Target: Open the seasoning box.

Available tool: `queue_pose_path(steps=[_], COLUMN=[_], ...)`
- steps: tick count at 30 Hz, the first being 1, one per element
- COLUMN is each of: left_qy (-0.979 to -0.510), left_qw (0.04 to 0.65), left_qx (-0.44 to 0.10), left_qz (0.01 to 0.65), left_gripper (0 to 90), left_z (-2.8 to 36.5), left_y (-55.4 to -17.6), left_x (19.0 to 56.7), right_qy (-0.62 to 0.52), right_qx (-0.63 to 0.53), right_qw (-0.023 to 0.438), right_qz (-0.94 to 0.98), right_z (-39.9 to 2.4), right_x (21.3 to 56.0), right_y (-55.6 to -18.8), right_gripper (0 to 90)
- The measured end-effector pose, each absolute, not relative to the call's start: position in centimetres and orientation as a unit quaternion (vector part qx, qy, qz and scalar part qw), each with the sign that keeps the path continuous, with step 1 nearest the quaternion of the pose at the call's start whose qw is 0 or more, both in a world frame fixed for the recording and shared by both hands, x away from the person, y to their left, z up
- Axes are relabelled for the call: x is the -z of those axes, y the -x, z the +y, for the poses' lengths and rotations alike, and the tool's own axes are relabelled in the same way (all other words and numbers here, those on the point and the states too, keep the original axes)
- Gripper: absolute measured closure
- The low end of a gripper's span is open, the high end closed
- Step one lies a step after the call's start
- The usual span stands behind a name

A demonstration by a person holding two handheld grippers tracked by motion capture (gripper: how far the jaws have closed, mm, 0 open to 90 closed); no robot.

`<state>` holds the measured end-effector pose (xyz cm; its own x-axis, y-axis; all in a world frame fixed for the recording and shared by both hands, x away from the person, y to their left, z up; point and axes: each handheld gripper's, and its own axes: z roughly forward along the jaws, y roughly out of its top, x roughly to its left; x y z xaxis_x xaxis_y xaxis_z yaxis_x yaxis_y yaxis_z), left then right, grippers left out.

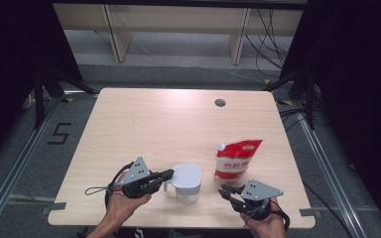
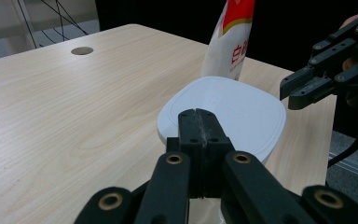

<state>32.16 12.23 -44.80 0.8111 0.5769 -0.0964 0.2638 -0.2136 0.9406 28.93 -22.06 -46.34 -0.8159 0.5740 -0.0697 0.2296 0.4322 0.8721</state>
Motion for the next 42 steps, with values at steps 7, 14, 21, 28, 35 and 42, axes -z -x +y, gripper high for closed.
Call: queue_pose_path(steps=[7, 14, 21, 28, 35, 42], left_qy=[-0.764, -0.762, -0.764, -0.766, -0.763, -0.764], left_qw=[0.566, 0.567, 0.563, 0.561, 0.563, 0.562], left_qx=[-0.143, -0.141, -0.146, -0.149, -0.147, -0.147], left_qz=[0.275, 0.282, 0.280, 0.276, 0.280, 0.281], left_gripper=[89.5, 89.5, 89.5, 89.5, 89.5, 89.5], left_z=[12.3, 12.3, 12.5, 12.7, 12.8, 12.8], left_y=[-32.1, -32.0, -31.8, -31.9, -31.9, -31.9], left_x=[44.9, 44.9, 44.9, 45.0, 45.1, 45.1], right_qy=[-0.223, -0.217, -0.209, -0.202, -0.200, -0.189], right_qx=[-0.477, -0.477, -0.481, -0.482, -0.492, -0.501], right_qw=[0.180, 0.183, 0.187, 0.185, 0.184, 0.188], right_qz=[0.830, 0.832, 0.831, 0.832, 0.827, 0.823], right_z=[-20.8, -19.9, -19.4, -19.0, -18.5, -17.5], right_x=[46.3, 46.1, 46.0, 45.9, 45.6, 45.0], right_y=[-29.4, -29.8, -30.0, -30.2, -30.3, -30.7], right_gripper=[83.5, 85.8, 87.4, 88.3, 89.4, 90.0])
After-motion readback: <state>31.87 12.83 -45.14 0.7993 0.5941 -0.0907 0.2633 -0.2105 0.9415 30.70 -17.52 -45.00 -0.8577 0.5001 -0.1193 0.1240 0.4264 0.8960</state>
